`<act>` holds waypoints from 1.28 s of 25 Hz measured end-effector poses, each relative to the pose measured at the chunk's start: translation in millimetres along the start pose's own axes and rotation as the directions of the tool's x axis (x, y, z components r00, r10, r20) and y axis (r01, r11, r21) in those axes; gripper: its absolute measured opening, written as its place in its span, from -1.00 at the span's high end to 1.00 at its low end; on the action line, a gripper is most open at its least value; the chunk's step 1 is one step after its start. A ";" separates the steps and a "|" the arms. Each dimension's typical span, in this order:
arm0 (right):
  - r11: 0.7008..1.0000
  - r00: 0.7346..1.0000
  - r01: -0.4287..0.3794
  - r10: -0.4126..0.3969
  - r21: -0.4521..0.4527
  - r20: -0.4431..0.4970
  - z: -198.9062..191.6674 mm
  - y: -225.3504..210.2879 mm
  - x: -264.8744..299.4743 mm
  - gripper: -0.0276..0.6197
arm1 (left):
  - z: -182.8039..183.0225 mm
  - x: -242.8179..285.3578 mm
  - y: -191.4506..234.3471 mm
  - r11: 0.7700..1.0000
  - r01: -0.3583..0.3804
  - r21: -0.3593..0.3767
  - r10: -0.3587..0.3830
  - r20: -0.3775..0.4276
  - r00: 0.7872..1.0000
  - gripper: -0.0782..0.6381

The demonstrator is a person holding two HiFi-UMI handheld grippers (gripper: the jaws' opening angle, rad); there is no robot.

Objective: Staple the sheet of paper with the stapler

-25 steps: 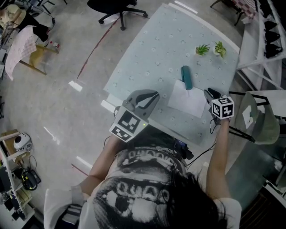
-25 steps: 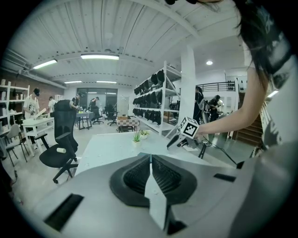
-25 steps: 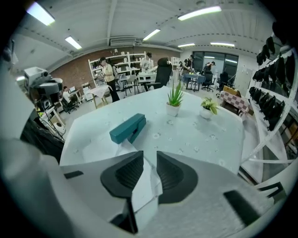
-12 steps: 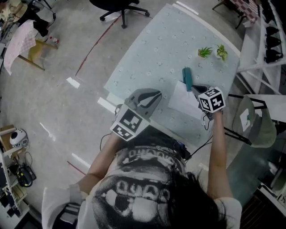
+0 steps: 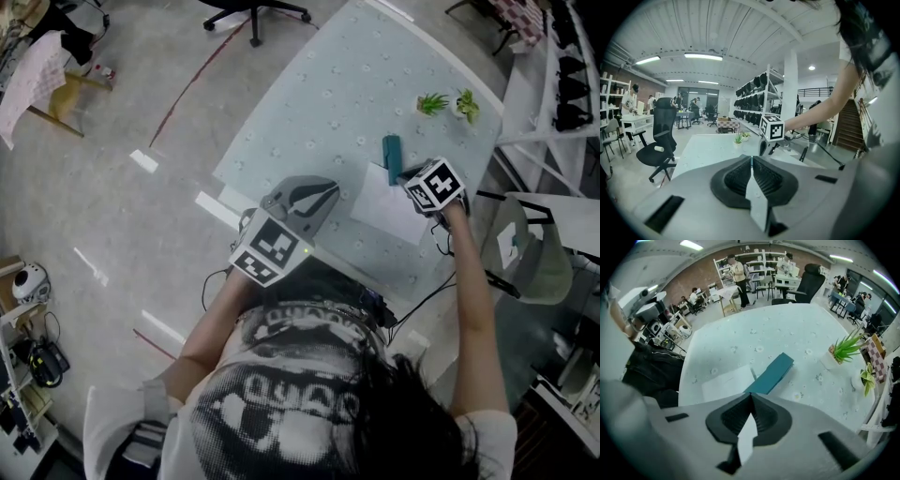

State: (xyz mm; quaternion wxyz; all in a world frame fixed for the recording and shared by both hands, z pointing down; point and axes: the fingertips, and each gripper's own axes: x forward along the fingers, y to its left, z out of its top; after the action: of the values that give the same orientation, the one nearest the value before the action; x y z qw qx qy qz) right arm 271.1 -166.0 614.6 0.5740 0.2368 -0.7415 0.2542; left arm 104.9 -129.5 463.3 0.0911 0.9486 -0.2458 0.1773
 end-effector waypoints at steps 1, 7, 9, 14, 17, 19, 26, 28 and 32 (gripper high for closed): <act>1.000 1.000 -0.008 0.008 -0.002 -0.016 1.0 0.4 0.9 0.90 | -1.0 0.6 0.8 1.000 0.001 -0.002 -0.001 -0.002 1.000 0.75; 0.996 0.999 -0.048 0.049 0.072 -0.012 0.7 -0.2 0.8 0.90 | -0.7 9.2 -2.1 0.999 0.033 -0.008 -0.033 -0.002 0.999 0.75; 0.996 0.999 -0.041 0.041 0.079 -0.003 1.2 -0.3 0.7 0.90 | -0.8 12.8 -3.7 0.999 0.045 -0.005 -0.045 -0.005 0.999 0.75; 0.999 0.998 -0.034 0.036 0.034 -0.058 2.7 -0.7 2.1 0.90 | -0.5 23.3 -8.4 0.997 0.071 0.000 -0.071 -0.015 0.997 0.76; 0.999 0.996 -0.039 0.041 0.027 -0.073 2.3 -2.4 4.4 0.90 | 1.7 31.1 -10.6 0.997 0.079 0.003 -0.079 -0.013 0.997 0.76; 0.998 0.996 -0.042 0.044 0.037 -0.073 1.1 -3.3 5.3 0.90 | 3.7 35.3 -12.6 0.996 0.086 0.006 -0.086 -0.014 0.996 0.76; 0.999 0.994 -0.037 0.036 -0.003 -0.104 0.0 -2.6 10.1 0.91 | 12.2 38.4 -15.8 0.996 0.084 0.017 -0.083 -0.010 0.996 0.75; 1.000 0.998 -0.019 0.019 0.008 -0.065 -3.9 -0.4 11.1 0.91 | 13.4 36.7 -18.1 0.997 0.080 0.019 -0.079 -0.009 0.997 0.75; 0.999 0.999 -0.033 0.032 0.043 0.015 -1.5 -1.8 8.9 0.91 | 17.5 33.6 -12.9 0.998 0.057 0.033 -0.057 -0.010 0.998 0.75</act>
State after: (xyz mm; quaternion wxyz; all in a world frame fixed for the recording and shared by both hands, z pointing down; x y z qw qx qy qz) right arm 271.4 -166.9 623.8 0.5592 0.2390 -0.7437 0.2778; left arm 143.8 -137.5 458.9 0.0815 0.9558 -0.2153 0.1831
